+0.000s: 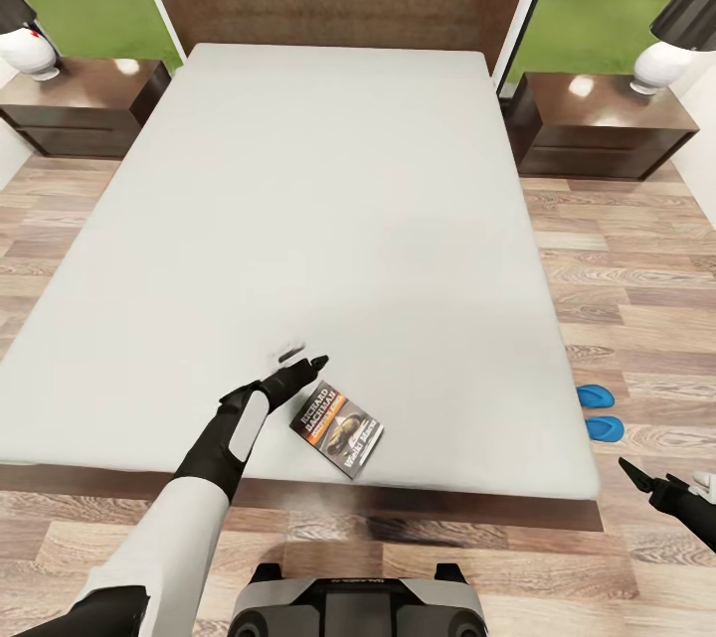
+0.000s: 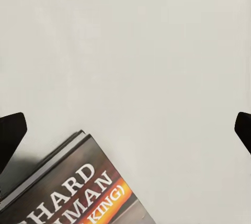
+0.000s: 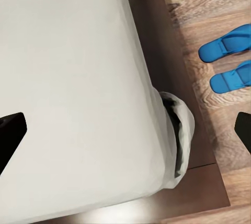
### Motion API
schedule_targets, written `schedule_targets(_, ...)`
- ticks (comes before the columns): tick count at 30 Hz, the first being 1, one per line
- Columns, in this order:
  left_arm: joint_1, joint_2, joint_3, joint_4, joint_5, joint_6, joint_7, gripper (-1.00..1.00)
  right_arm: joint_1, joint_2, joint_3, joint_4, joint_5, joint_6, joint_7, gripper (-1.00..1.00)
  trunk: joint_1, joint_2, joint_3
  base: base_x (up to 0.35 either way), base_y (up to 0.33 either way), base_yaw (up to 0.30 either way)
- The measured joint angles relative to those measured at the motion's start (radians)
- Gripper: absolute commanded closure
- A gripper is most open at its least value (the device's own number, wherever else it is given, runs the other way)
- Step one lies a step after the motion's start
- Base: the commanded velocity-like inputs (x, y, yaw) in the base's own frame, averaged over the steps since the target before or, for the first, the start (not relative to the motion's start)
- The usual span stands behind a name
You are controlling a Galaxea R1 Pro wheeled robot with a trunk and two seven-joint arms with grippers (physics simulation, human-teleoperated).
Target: In the bedroom, move the book from the bed onto either nightstand, and place the two sandals side by side next to the bed.
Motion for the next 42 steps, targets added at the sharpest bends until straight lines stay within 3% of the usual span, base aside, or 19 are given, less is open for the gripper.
schedule_targets(6, 0.0, 0.0, -0.001, 0.001, 0.001, 0.001, 0.0, -1.0, 0.0, 0.0, 0.0, 0.0, 0.0, 0.0, 0.0, -1.0, 0.0, 0.0, 0.0, 0.0, 0.0, 0.0)
schedule_targets(23, 0.0, -0.001, -0.002, 0.001, 0.001, 0.002, 0.0, -1.0, 0.0, 0.001, 0.0, 0.0, 0.001, 0.0, 0.0, -1.0, 0.065, -0.119, -0.053, 0.0, 0.0, 0.0)
schedule_targets(30, 0.0, -0.001, -0.002, 0.001, 0.002, 0.003, 0.0, -1.0, 0.0, 0.002, 0.0, 0.0, 0.001, 0.0, 0.0, -1.0, 0.065, -0.119, -0.053, 0.0, 0.0, 0.0)
schedule_targets(42, 0.0, -0.001, -0.002, 0.001, 0.003, 0.003, 0.0, -1.0, 0.0, 0.002, 0.0, 0.0, 0.001, 0.0, 0.0, -1.0, 0.104, -0.189, -0.085, 0.0, 0.0, 0.0)
